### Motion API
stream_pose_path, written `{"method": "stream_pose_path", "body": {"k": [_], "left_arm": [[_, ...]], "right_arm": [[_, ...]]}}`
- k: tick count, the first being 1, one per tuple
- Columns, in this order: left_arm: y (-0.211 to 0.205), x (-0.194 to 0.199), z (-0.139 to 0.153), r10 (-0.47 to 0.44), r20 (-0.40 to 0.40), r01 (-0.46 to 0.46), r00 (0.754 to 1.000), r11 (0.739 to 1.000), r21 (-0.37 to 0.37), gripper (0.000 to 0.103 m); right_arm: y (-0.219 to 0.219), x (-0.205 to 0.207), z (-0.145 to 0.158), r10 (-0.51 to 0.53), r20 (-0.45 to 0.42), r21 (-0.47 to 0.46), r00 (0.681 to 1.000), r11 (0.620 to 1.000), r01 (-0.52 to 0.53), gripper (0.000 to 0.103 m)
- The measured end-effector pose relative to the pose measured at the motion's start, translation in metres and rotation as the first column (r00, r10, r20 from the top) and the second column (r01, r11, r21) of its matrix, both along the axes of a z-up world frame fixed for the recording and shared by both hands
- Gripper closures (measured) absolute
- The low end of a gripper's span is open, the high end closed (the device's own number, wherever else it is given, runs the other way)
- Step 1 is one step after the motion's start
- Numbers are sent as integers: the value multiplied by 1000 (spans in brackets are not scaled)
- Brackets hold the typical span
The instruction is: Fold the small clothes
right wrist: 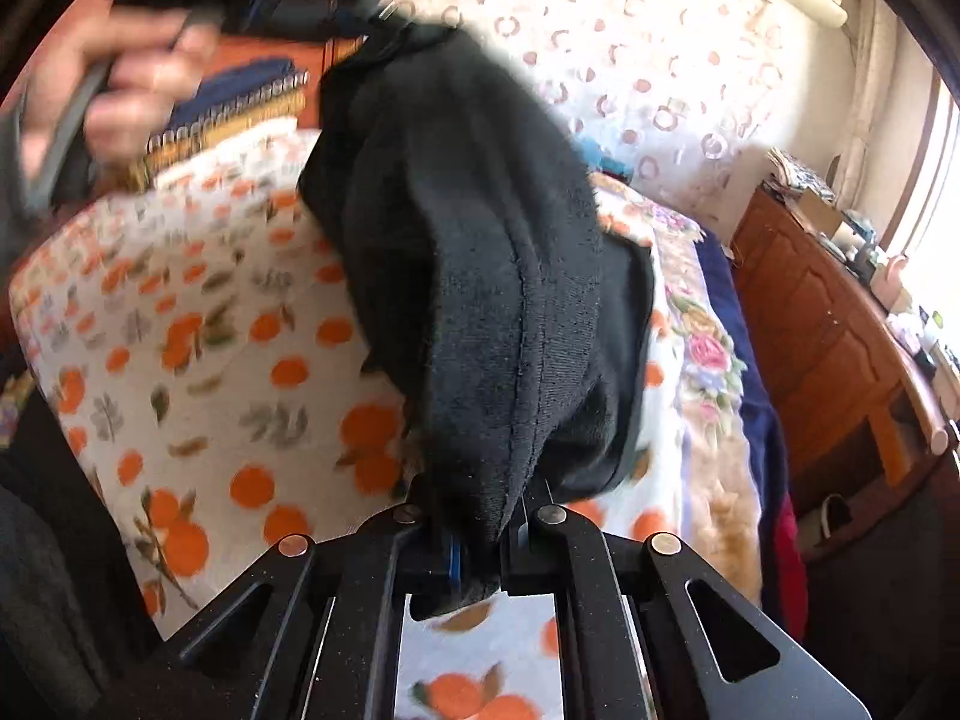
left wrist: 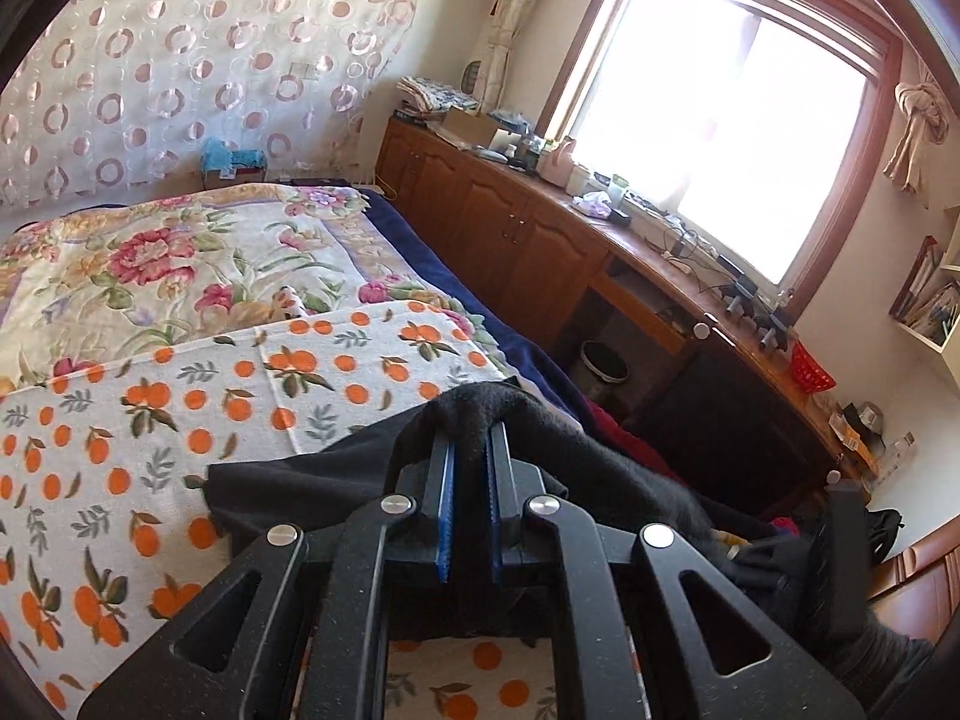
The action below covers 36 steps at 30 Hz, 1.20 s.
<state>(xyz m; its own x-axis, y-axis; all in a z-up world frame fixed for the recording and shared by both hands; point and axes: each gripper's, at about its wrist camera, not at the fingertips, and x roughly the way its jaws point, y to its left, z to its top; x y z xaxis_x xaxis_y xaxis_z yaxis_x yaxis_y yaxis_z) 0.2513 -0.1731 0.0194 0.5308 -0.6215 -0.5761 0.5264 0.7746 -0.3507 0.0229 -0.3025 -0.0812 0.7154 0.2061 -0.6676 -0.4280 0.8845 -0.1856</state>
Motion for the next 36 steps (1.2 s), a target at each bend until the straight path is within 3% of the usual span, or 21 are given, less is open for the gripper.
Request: {"method": "stream_pose_path", "body": {"k": [7, 8, 9, 11, 12, 14, 15, 18, 20, 23, 26, 29, 32, 36], "left_arm": [[48, 10, -10, 73, -38, -73, 997, 997, 18, 93], [55, 11, -11, 76, -43, -75, 996, 997, 22, 89], [59, 12, -13, 77, -47, -76, 996, 997, 26, 85], [68, 11, -14, 95, -26, -93, 995, 994, 47, 57], [72, 9, -13, 97, -16, -96, 995, 994, 52, 53], [77, 9, -15, 92, -13, -91, 996, 995, 51, 36], [79, 9, -16, 91, -12, -91, 996, 995, 52, 33], [72, 11, -33, 66, -36, -62, 997, 993, 96, 33], [66, 13, -47, 46, -58, -39, 997, 992, 117, 33], [58, 21, -64, 36, -88, -22, 995, 988, 155, 33], [49, 36, -71, 43, -101, -25, 994, 985, 171, 33], [42, 56, -71, 48, -95, -30, 994, 983, 180, 33], [36, 72, -70, 51, -60, -38, 997, 980, 197, 33], [33, 95, -75, 59, -64, -45, 996, 978, 204, 37]], "right_arm": [[-13, 56, 63, 49, 82, 74, 995, 996, -55, 96], [-9, 71, 67, 59, 80, 73, 995, 995, -65, 96], [-5, 87, 70, 69, 66, 76, 995, 994, -74, 96], [2, 114, 71, 77, 46, 86, 996, 993, -81, 96], [5, 127, 71, 83, 32, 97, 996, 992, -86, 96], [14, 147, 69, 89, 18, 100, 996, 991, -90, 94], [17, 153, 68, 86, 15, 102, 996, 991, -87, 87], [19, 170, 67, 27, 29, 110, 999, 993, -30, 70], [13, 176, 70, -31, 49, 165, 998, 986, 22, 63], [2, 169, 71, -146, 112, 179, 983, 976, 124, 60], [-2, 158, 72, -119, 91, 226, 989, 969, 96, 59], [-4, 148, 68, -52, 54, 236, 997, 971, 38, 51], [-5, 142, 61, 26, 15, 202, 1000, 979, -28, 46], [-8, 157, 45, 34, -51, 160, 998, 987, -26, 44]]}}
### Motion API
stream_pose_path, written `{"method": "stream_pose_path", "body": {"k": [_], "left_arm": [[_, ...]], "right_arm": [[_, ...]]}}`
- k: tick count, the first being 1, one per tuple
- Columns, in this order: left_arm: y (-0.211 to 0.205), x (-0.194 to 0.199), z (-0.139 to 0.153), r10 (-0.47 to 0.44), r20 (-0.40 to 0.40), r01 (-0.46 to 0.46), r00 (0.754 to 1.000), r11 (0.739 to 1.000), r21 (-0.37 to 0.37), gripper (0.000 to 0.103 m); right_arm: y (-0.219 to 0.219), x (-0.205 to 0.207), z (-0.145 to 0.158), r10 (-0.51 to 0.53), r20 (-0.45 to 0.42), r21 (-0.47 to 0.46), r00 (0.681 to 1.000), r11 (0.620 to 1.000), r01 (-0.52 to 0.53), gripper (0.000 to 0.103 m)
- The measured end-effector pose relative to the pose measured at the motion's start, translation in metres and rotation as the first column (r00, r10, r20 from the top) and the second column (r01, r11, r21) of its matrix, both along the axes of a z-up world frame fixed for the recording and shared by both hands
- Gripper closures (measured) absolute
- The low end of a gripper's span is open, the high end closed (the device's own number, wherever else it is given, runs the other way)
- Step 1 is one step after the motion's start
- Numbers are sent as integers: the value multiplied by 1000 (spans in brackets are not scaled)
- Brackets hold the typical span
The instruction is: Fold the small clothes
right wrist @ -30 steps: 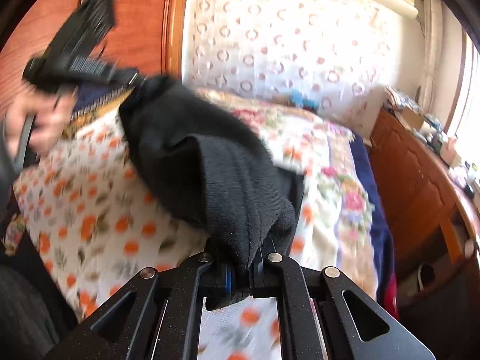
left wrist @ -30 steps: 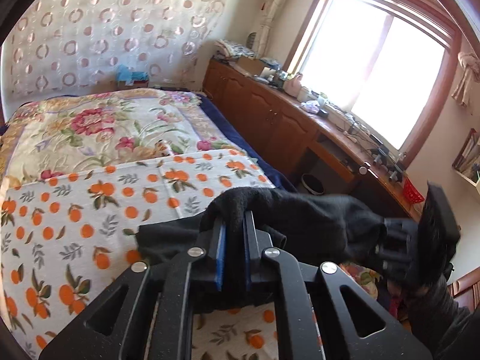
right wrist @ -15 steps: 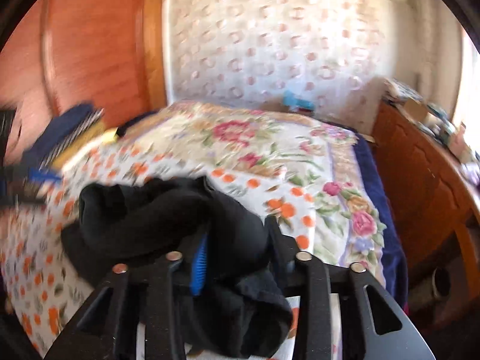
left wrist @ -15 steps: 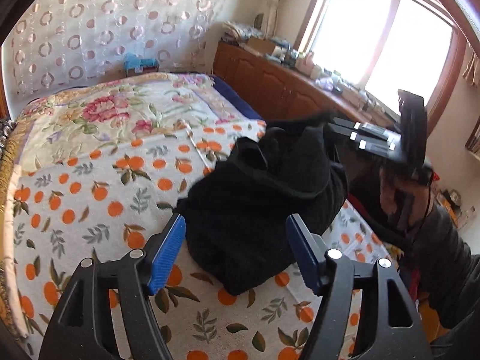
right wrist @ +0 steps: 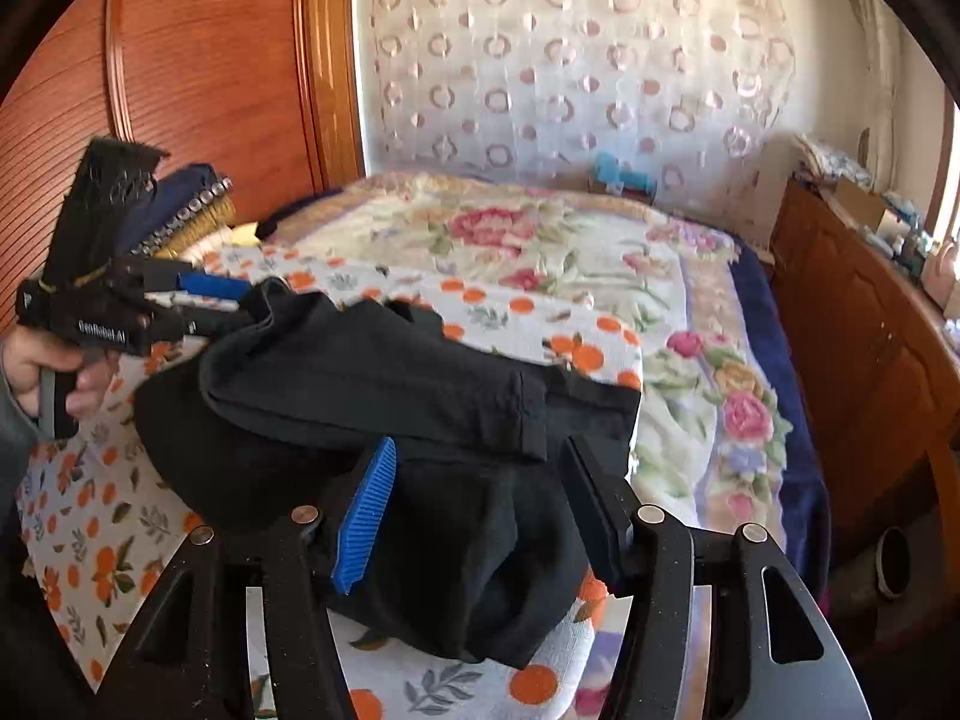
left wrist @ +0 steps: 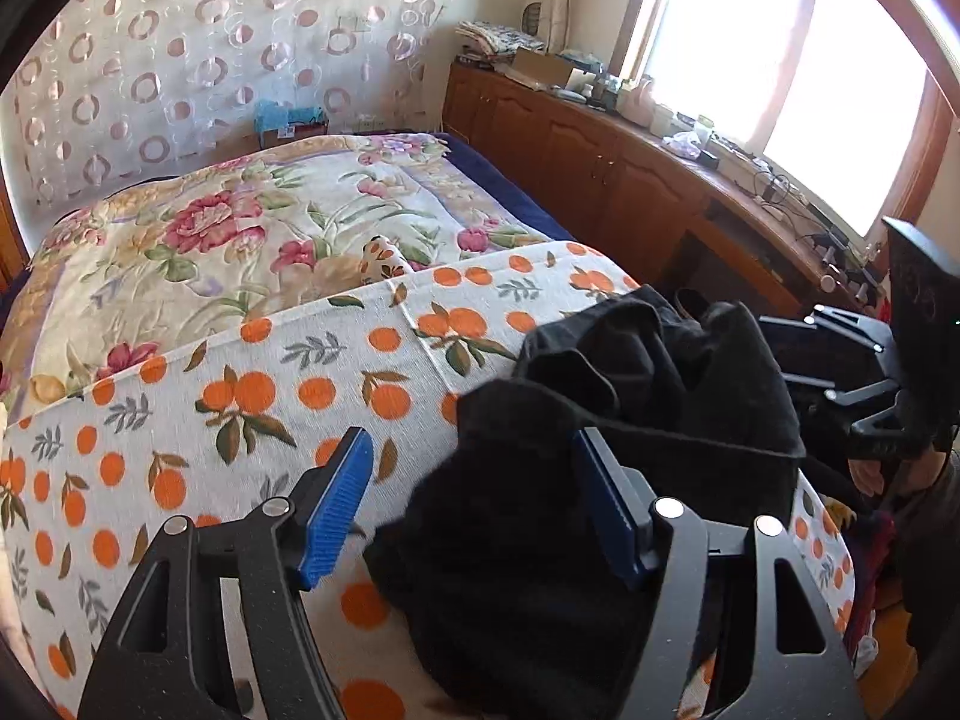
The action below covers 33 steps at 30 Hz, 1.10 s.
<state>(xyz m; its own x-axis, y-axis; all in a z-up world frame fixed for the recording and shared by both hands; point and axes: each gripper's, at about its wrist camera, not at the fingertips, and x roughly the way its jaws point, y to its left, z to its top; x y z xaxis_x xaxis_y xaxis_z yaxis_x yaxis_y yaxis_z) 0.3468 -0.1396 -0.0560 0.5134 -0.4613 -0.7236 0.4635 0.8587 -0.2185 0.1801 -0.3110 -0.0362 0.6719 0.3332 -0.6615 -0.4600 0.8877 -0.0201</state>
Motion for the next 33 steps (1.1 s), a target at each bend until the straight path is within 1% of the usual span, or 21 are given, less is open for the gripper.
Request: {"method": "stream_pose_path", "body": {"k": [2, 4, 5, 10, 11, 12, 14, 15, 17, 18, 19, 21, 22, 23, 25, 26, 27, 28, 29, 30, 33], "left_arm": [[0, 9, -5, -8, -31, 7, 999, 1000, -7, 70], [3, 12, -10, -28, -69, 26, 997, 999, -42, 84], [4, 10, -10, -30, -65, 27, 997, 998, -48, 89], [19, 5, -1, 63, -21, -65, 998, 993, -97, 94], [21, 5, 0, 74, -12, -75, 997, 993, -95, 94], [23, 5, 0, 85, -5, -85, 996, 992, -92, 94], [28, 6, 3, 124, 15, -122, 992, 989, -87, 95], [31, 6, 4, 141, 22, -139, 990, 986, -88, 95], [35, 8, 5, 181, 37, -178, 983, 981, -80, 95], [36, 9, 5, 189, 41, -185, 981, 980, -72, 95], [36, 9, 5, 186, 38, -183, 982, 981, -72, 95], [37, 10, 4, 193, 24, -192, 981, 980, -52, 95], [38, 10, 4, 184, 16, -183, 983, 982, -48, 89], [38, 8, 3, 162, 3, -162, 987, 985, -52, 71], [38, 2, 3, 129, -4, -129, 992, 990, -61, 54], [38, -3, 3, 114, -5, -115, 993, 992, -56, 49], [38, -7, 2, 102, -11, -103, 995, 994, -46, 45], [38, -10, 0, 93, -17, -93, 996, 995, -44, 39], [39, -13, -1, 85, -25, -86, 996, 995, -47, 39], [39, -15, -4, 84, -40, -86, 996, 995, -46, 39], [34, -17, -15, 66, -95, -71, 993, 997, -44, 39]], "right_arm": [[-8, 18, -4, 1, -31, 11, 1000, 1000, -1, 44], [-11, 34, -4, 16, -59, 48, 998, 999, -13, 44], [-9, 41, 0, 23, -66, 63, 998, 998, -19, 44], [-8, 69, 1, 70, -78, 123, 995, 991, -60, 44], [-10, 73, -2, 78, -78, 140, 994, 988, -67, 64], [-12, 81, -9, 107, -93, 168, 990, 982, -90, 88], [-12, 94, -16, 148, -109, 195, 983, 973, -125, 97], [-13, 95, -17, 150, -94, 203, 984, 971, -128, 97], [-18, 97, -10, 88, -50, 208, 995, 975, -76, 98], [-26, 95, -7, 12, -26, 197, 1000, 980, -6, 98], [-35, 98, -5, -106, -17, 192, 994, 976, 107, 98], [-46, 100, -3, -218, -22, 210, 976, 953, 218, 98], [-46, 100, -2, -281, 6, 153, 960, 949, 276, 95], [-44, 99, -3, -306, 26, 103, 952, 948, 302, 91], [-43, 98, -6, -266, -4, 100, 964, 959, 265, 77], [-44, 95, -7, -265, -15, 88, 964, 960, 265, 65], [-45, 91, -8, -266, -14, 83, 964, 960, 267, 52], [-48, 90, -7, -249, -13, 91, 968, 964, 249, 47], [-50, 87, -6, -226, -27, 104, 974, 968, 227, 40], [-50, 85, -7, -212, -44, 112, 976, 970, 216, 36], [-57, 83, -18, -192, -108, 118, 975, 972, 204, 33]]}}
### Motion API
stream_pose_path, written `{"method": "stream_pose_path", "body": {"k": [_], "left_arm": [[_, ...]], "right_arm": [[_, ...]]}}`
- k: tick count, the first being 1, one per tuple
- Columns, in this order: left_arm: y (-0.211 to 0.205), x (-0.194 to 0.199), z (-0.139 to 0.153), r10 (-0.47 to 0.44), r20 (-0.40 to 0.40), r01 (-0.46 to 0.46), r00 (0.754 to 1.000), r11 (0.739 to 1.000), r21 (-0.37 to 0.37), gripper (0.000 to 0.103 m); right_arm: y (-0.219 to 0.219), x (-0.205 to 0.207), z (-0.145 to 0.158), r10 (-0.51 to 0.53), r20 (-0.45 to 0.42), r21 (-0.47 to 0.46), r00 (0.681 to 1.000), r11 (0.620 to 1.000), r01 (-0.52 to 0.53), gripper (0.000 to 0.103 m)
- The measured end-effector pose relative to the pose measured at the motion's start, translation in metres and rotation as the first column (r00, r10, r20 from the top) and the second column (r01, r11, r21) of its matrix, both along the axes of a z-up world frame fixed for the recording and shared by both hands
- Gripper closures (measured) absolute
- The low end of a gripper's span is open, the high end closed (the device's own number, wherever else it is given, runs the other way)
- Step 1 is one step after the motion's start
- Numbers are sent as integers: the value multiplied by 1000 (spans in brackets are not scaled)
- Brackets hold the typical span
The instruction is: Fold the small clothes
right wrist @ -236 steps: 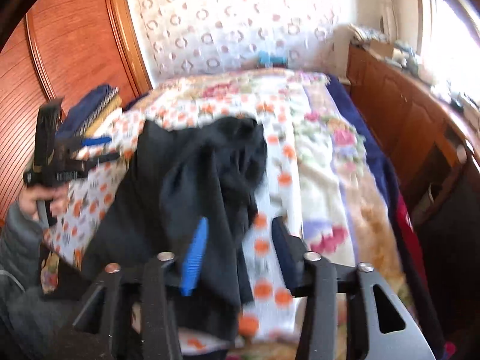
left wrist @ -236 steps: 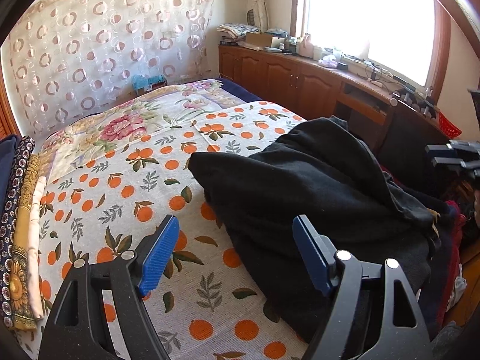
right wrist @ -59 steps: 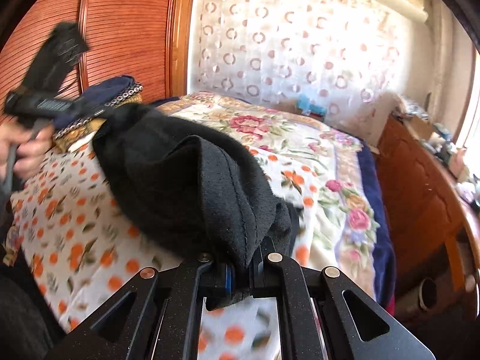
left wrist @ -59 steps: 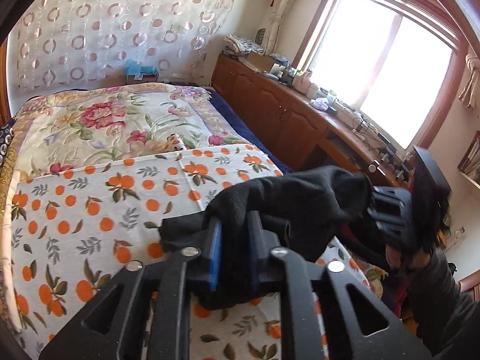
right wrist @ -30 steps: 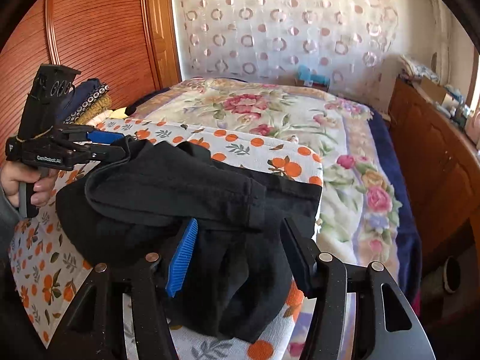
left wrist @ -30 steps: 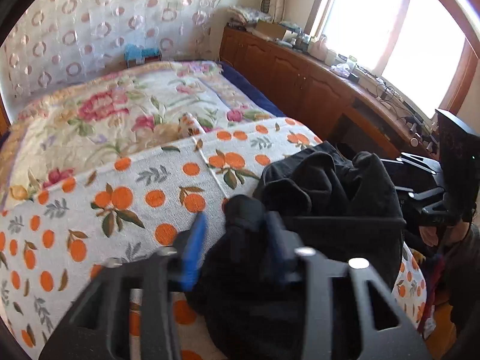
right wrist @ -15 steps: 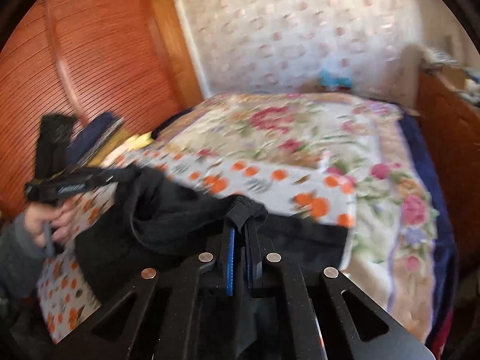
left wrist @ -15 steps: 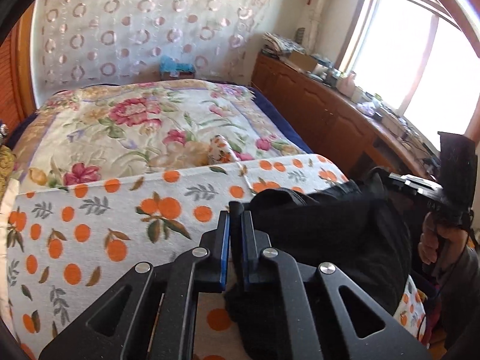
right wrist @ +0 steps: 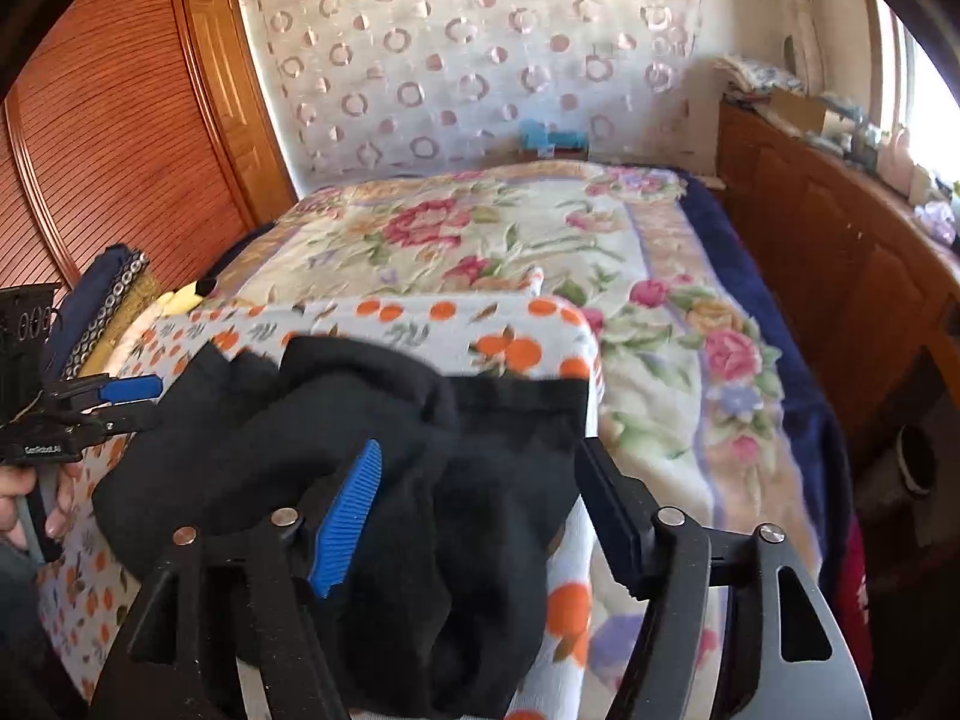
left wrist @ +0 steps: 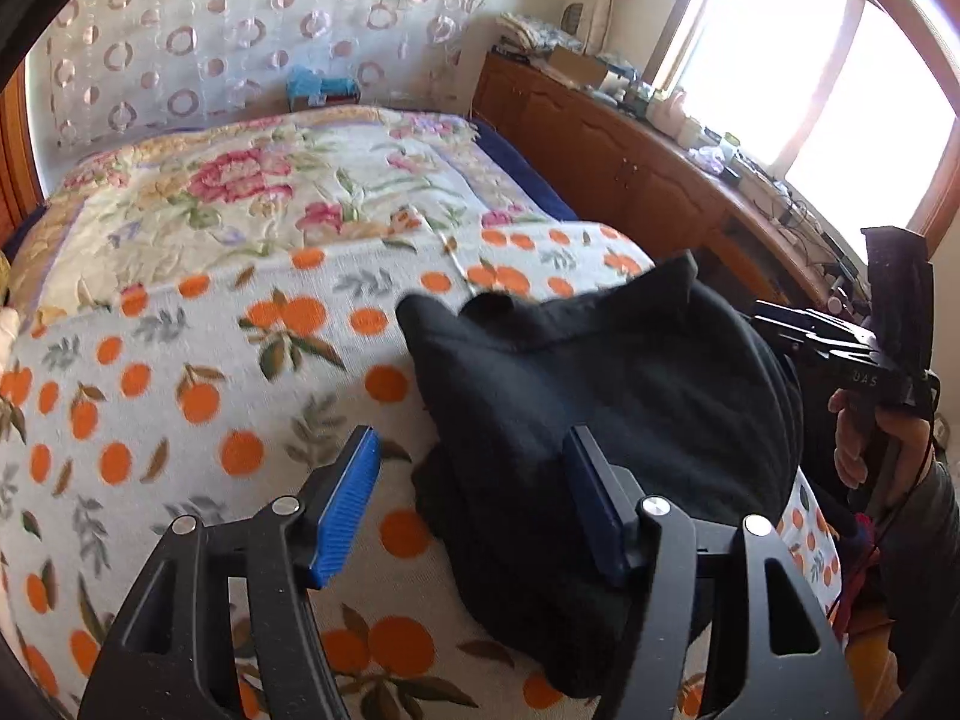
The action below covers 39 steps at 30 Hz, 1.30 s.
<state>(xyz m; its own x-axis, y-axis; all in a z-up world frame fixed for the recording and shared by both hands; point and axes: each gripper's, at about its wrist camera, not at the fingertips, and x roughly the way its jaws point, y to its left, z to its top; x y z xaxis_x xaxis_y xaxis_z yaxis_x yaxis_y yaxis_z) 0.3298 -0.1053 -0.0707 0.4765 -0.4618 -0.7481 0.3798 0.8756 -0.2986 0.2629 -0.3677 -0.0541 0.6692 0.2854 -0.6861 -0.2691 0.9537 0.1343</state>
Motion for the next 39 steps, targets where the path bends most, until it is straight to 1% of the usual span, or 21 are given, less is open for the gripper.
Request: {"method": "stream_pose_path", "body": {"k": [1, 2, 6, 10, 12, 13, 14, 15, 16, 17, 18, 19, 20, 21, 23, 25, 29, 32, 34, 36, 39], "left_arm": [[-3, 0, -4, -5, -13, 5, 1000, 1000, 2, 39], [-3, -1, -8, -9, -29, 9, 1000, 1000, 1, 39], [-5, 0, -18, -8, -84, 6, 996, 1000, -28, 39], [-7, -2, -18, -27, -100, 20, 995, 997, -74, 39], [-8, -3, -18, -34, -104, 25, 994, 996, -89, 46], [-8, -3, -19, -50, -119, 36, 992, 993, -113, 55], [-7, -3, -19, -50, -125, 33, 991, 991, -128, 61], [-7, -3, -19, -55, -126, 38, 990, 990, -135, 67], [-8, -4, -18, -61, -127, 43, 990, 989, -141, 78], [-7, -5, -15, -60, -119, 42, 991, 987, -153, 85], [-7, -8, -8, -65, -101, 48, 993, 985, -164, 86], [-6, -11, -4, -73, -89, 57, 993, 984, -168, 87], [-5, -15, 5, -79, -68, 66, 995, 982, -180, 88], [-3, -19, 11, -85, -54, 74, 995, 980, -187, 88], [7, -31, 30, -93, -14, 87, 996, 973, -212, 89], [20, -43, 47, -74, 34, 79, 997, 973, -217, 89], [73, -75, 84, -2, 126, 34, 992, 966, -255, 89], [124, -97, 106, 83, 181, -34, 980, 965, -260, 89], [155, -109, 118, 141, 213, -86, 967, 965, -249, 89], [188, -121, 130, 204, 250, -147, 946, 962, -229, 89], [243, -139, 143, 305, 275, -245, 912, 941, -232, 89]], "right_arm": [[-2, 1, -6, 5, -26, 5, 1000, 1000, -5, 33], [-5, 13, 1, 1, -44, 9, 999, 1000, 0, 32], [-7, 24, -1, -11, -115, 22, 993, 1000, 14, 29], [-1, 26, 4, 4, -175, 57, 985, 998, 6, 29], [2, 27, 3, 13, -193, 74, 981, 997, 2, 29], [3, 29, 3, 21, -199, 82, 980, 997, -5, 29], [3, 31, 3, 26, -197, 84, 980, 996, -9, 31], [4, 33, 4, 36, -202, 90, 979, 996, -18, 38], [4, 34, 4, 53, -206, 106, 977, 994, -31, 44], [5, 34, 2, 73, -214, 128, 974, 991, -46, 57], [6, 35, 2, 95, -220, 146, 971, 987, -63, 70], [7, 34, 1, 114, -216, 152, 970, 985, -82, 75], [9, 31, 3, 126, -198, 143, 972, 985, -98, 80], [10, 29, 7, 130, -181, 134, 975, 985, -106, 82], [13, 22, 22, 145, -121, 117, 982, 984, -131, 83], [19, 16, 40, 165, -59, 111, 985, 981, -158, 84], [50, 11, 83, 225, 57, 87, 973, 969, -230, 84], [88, 17, 111, 302, 124, 82, 945, 946, -313, 84], [121, 23, 127, 361, 164, 73, 918, 924, -376, 84], [162, 31, 141, 422, 198, 50, 885, 897, -439, 84], [227, 45, 156, 503, 227, 21, 834, 854, -520, 84]]}}
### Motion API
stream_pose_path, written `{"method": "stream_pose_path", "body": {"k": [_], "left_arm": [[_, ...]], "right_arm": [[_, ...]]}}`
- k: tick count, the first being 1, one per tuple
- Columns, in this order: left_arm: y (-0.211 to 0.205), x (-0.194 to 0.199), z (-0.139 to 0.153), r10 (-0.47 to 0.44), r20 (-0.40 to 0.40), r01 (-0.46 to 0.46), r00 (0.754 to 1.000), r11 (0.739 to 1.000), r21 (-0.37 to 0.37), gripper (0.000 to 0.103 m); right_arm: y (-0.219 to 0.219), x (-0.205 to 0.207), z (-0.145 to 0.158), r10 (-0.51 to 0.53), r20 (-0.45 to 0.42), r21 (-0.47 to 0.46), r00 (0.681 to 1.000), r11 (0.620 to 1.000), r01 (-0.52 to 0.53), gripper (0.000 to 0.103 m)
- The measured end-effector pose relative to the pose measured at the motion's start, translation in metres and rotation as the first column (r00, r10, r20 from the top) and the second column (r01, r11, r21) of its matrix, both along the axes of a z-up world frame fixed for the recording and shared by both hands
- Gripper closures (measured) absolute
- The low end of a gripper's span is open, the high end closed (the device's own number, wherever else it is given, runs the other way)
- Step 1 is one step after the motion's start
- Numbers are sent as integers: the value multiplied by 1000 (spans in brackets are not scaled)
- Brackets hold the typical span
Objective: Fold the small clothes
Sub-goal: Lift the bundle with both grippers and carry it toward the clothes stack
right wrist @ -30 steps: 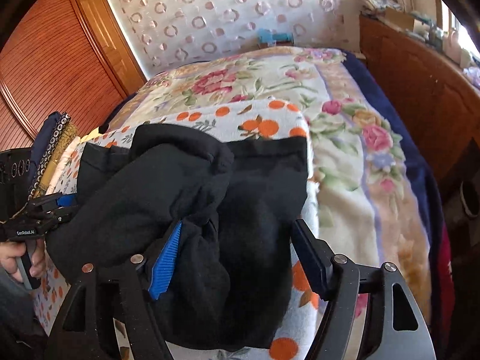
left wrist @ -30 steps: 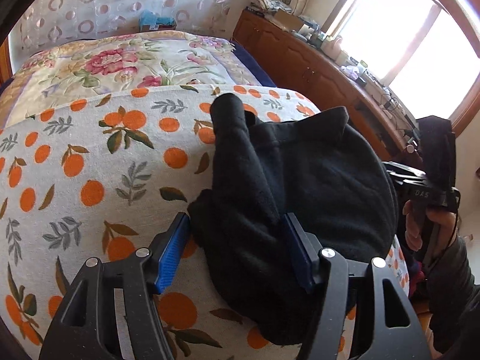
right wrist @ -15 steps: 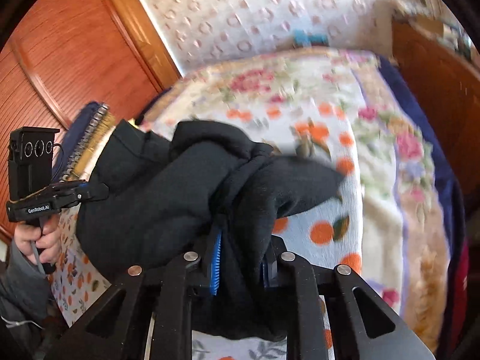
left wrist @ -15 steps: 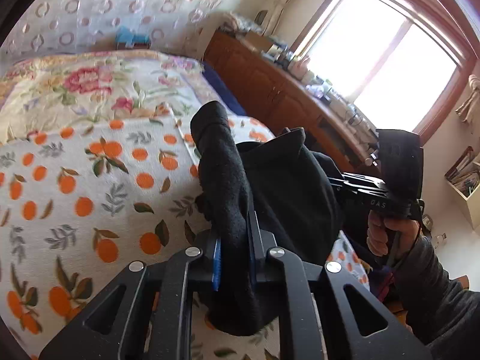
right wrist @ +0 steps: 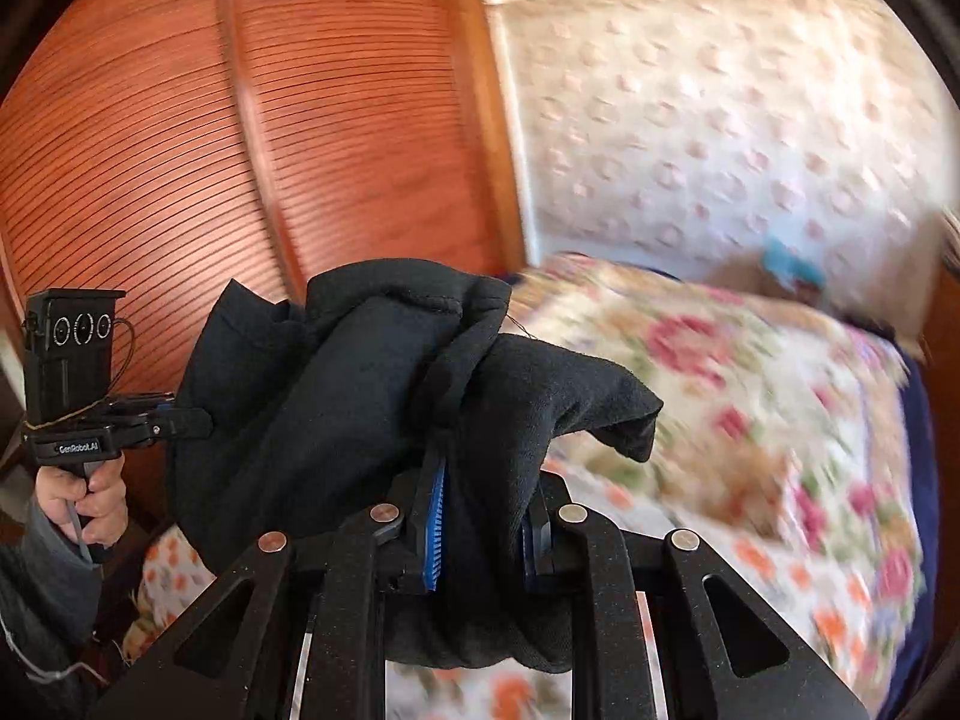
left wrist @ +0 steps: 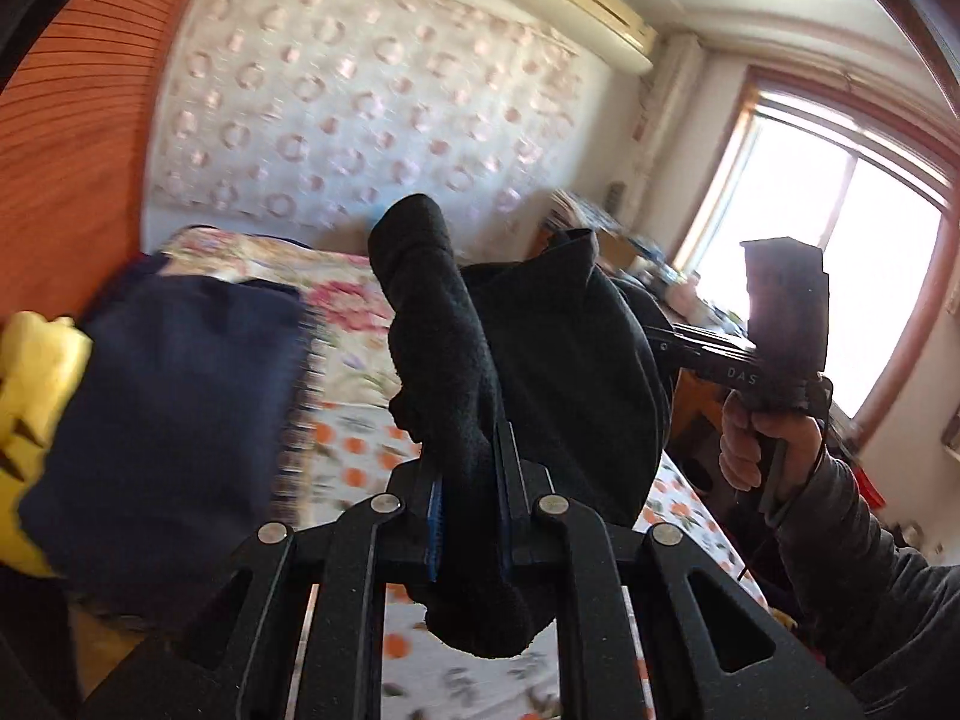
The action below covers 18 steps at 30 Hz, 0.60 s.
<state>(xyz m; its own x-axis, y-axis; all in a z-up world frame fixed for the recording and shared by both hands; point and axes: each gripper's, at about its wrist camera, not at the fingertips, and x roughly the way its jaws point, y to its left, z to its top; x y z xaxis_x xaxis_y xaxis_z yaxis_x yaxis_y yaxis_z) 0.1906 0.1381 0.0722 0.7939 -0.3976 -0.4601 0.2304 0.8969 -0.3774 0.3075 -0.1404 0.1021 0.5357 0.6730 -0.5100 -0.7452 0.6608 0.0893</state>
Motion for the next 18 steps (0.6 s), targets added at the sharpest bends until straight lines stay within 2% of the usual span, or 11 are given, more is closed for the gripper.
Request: {"method": "stream_pose_path", "body": {"k": [4, 8, 14, 16, 18], "left_arm": [[52, -18, 2, 103, 9, -103, 995, 995, -10, 89], [87, -27, -12, 177, -4, -177, 984, 983, -42, 89], [112, -24, -51, 244, -65, -249, 968, 965, -79, 89], [116, -23, -61, 271, -80, -276, 959, 959, -67, 89], [117, -23, -71, 291, -96, -296, 952, 954, -44, 89]], "right_arm": [[85, 24, 14, 98, 32, -19, 995, 995, -98, 85], [158, 61, 13, 167, 37, -55, 985, 985, -165, 85], [251, 116, -9, 193, 18, -153, 981, 970, -188, 85], [272, 131, -19, 193, -12, -155, 981, 969, -193, 85], [295, 145, -32, 194, -29, -174, 981, 965, -196, 80]]}}
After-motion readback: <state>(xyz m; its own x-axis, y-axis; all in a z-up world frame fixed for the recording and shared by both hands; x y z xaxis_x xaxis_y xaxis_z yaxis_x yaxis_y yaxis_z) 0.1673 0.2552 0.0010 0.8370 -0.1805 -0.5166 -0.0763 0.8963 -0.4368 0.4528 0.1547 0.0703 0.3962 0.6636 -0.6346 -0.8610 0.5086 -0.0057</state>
